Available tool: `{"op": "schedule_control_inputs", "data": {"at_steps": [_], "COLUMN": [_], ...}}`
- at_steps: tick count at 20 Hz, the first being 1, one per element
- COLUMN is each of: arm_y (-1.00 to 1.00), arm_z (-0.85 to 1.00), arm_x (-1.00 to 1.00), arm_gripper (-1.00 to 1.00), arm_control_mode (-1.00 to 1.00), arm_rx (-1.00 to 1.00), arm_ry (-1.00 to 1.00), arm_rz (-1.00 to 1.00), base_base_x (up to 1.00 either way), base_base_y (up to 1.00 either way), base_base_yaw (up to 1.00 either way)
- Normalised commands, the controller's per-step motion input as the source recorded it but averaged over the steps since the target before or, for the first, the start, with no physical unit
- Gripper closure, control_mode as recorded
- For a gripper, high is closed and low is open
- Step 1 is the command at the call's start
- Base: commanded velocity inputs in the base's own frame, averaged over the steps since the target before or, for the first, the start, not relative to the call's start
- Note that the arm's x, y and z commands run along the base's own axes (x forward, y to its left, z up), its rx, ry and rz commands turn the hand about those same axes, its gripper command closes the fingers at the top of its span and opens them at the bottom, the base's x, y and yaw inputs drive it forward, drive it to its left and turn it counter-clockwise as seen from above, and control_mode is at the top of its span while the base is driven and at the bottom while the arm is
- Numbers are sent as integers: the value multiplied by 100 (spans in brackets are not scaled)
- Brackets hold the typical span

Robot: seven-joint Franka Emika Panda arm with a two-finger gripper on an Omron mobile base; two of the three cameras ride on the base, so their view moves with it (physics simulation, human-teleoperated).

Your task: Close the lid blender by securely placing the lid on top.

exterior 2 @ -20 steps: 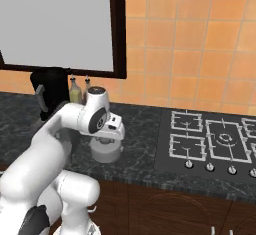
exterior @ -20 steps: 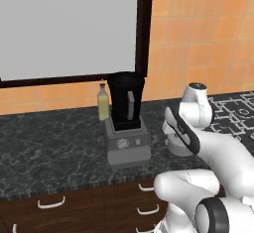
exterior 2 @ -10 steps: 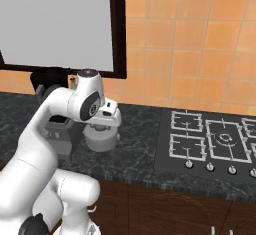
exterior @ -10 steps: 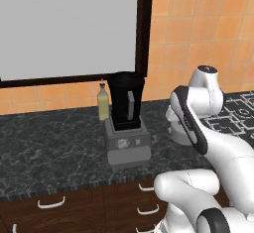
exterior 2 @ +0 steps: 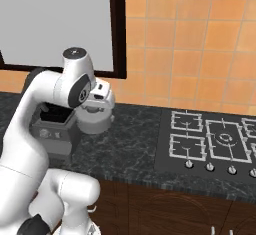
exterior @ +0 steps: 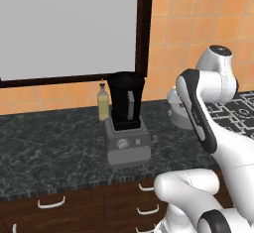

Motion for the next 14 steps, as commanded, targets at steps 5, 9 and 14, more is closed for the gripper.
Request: {"op": "schedule_control_inputs", "data": {"at_steps": [5,9,14], "arm_y": [32,39,42], "arm_z": [100,100,99], "arm_x": [-2,0,0], "arm_gripper": [100,100,100], "arm_control_mode": [-100,-100,-100], "arm_rx": [0,0,0], "arm_ry": [-10,-10,-10], "arm_rz": [0,0,0], "base_base_x": [0,0,0], "base_base_y": [0,0,0], "base_base_yaw": [0,0,0]}}
